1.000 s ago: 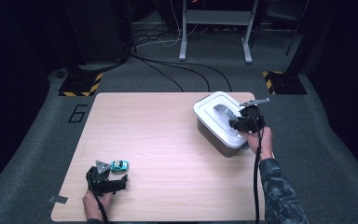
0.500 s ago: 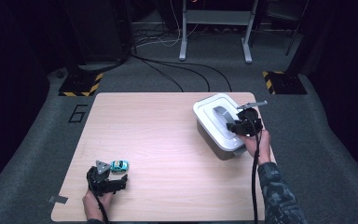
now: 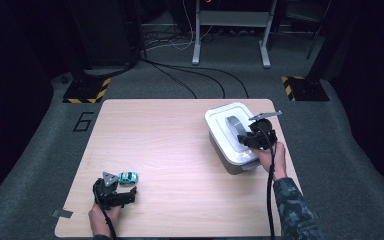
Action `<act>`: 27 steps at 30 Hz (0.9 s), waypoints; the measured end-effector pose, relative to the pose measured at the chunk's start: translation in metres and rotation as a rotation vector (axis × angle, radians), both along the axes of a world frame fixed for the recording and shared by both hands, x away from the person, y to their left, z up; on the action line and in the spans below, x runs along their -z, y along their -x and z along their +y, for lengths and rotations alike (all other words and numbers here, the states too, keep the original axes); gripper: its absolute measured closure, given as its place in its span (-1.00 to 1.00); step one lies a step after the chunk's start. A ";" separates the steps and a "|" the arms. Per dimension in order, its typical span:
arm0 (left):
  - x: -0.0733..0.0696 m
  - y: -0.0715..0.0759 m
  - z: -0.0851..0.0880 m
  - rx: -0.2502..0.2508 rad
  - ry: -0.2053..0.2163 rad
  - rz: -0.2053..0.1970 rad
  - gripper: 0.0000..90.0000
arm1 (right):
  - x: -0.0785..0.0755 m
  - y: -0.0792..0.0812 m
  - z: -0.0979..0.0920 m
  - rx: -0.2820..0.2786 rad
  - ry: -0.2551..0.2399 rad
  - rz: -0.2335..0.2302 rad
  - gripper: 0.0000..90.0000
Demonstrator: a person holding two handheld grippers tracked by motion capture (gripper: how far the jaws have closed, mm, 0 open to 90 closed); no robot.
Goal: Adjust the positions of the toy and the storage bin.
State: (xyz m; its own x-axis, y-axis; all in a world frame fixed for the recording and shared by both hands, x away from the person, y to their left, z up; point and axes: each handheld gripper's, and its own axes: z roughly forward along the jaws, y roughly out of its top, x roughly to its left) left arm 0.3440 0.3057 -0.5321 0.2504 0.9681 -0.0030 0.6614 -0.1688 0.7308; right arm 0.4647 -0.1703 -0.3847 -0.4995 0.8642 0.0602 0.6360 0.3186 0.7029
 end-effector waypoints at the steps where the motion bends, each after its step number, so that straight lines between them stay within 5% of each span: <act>1: 0.000 0.000 0.000 0.000 -0.001 0.000 -0.95 | 0.000 0.001 0.001 -0.001 0.001 0.000 0.49; 19: 0.000 0.000 0.000 -0.004 0.001 0.004 -0.95 | 0.001 0.025 0.015 -0.087 0.006 -0.016 0.49; 27: 0.000 0.000 0.000 -0.003 0.000 0.003 -0.95 | 0.000 0.028 0.018 -0.082 0.011 -0.013 0.48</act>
State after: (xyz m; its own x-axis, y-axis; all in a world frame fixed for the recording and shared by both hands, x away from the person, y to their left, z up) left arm 0.3437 0.3054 -0.5319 0.2472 0.9690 -0.0036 0.6644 -0.1668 0.7285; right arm 0.4362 -0.1518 -0.3849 -0.5691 0.8211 0.0440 0.5980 0.3766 0.7075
